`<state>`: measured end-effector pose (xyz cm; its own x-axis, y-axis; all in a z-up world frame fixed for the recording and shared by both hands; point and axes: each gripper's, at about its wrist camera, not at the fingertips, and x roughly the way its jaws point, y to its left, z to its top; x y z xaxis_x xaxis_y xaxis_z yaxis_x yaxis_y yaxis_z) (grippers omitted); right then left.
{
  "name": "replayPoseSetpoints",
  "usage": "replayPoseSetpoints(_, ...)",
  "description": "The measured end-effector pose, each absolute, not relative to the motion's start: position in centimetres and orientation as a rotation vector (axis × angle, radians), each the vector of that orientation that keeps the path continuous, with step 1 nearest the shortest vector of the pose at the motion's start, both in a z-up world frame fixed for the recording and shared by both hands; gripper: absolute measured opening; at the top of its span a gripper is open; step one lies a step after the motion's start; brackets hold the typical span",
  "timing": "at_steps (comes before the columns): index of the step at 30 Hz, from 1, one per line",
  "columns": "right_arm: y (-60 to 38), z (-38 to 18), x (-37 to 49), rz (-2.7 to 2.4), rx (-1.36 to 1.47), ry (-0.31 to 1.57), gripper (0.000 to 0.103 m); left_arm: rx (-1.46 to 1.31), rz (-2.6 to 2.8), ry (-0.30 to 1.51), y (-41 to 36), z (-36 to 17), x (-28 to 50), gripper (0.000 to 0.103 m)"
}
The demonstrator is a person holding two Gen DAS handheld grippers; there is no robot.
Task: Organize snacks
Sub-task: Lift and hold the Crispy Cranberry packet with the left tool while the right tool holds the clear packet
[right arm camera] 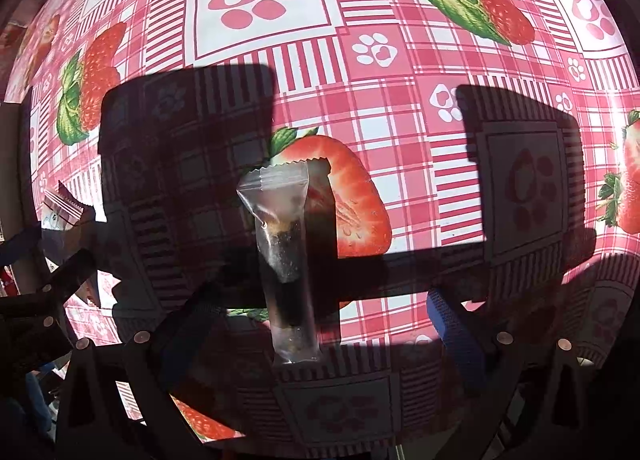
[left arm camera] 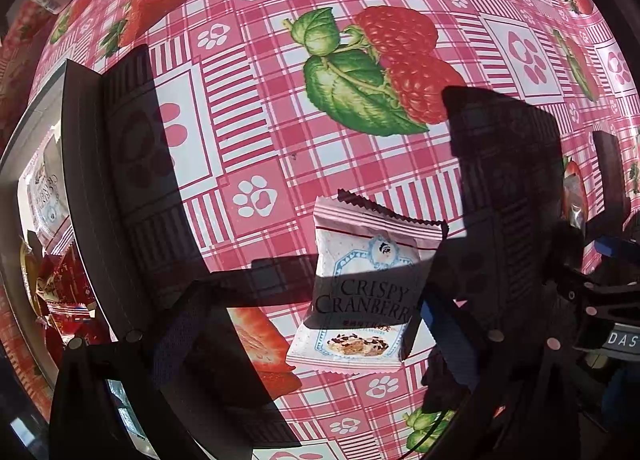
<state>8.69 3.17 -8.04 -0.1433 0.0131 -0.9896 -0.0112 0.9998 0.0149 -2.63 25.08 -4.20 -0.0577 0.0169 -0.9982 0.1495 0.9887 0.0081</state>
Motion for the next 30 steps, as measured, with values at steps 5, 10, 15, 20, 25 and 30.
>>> replayPoseSetpoints(5, 3.1, -7.8, 8.4, 0.02, 0.002, 1.715, 0.103, 0.13, -0.108, 1.63, 25.1, -4.3, -2.6, 0.103)
replayPoseSetpoints(10, 3.2, -7.5, 8.0, 0.022, 0.001, 1.713, 0.103, 0.115, -0.085, 1.66, 25.1, -4.5, -2.3, 0.103)
replayPoseSetpoints(15, 3.2, -7.5, 8.2, 0.024, -0.001, 1.75, 0.103, 0.159, -0.119, 1.698, 23.8, -4.8, -2.6, 0.103)
replayPoseSetpoints(20, 3.5, -7.0, 8.1, 0.037, -0.02, 1.763, 0.096, 0.217, -0.177, 1.682, 22.3, -4.4, -3.4, 0.092)
replayPoseSetpoints(25, 5.1, -5.1, 7.7, 0.093, -0.081, 1.724, 0.052, 0.273, -0.227, 1.649, 20.6, -3.3, -3.7, 0.06)
replayPoseSetpoints(30, 4.8, -3.9, 7.4, 0.134, 0.018, 1.714, 0.019, 0.285, -0.243, 1.647, 19.8, -2.7, -4.0, 0.044)
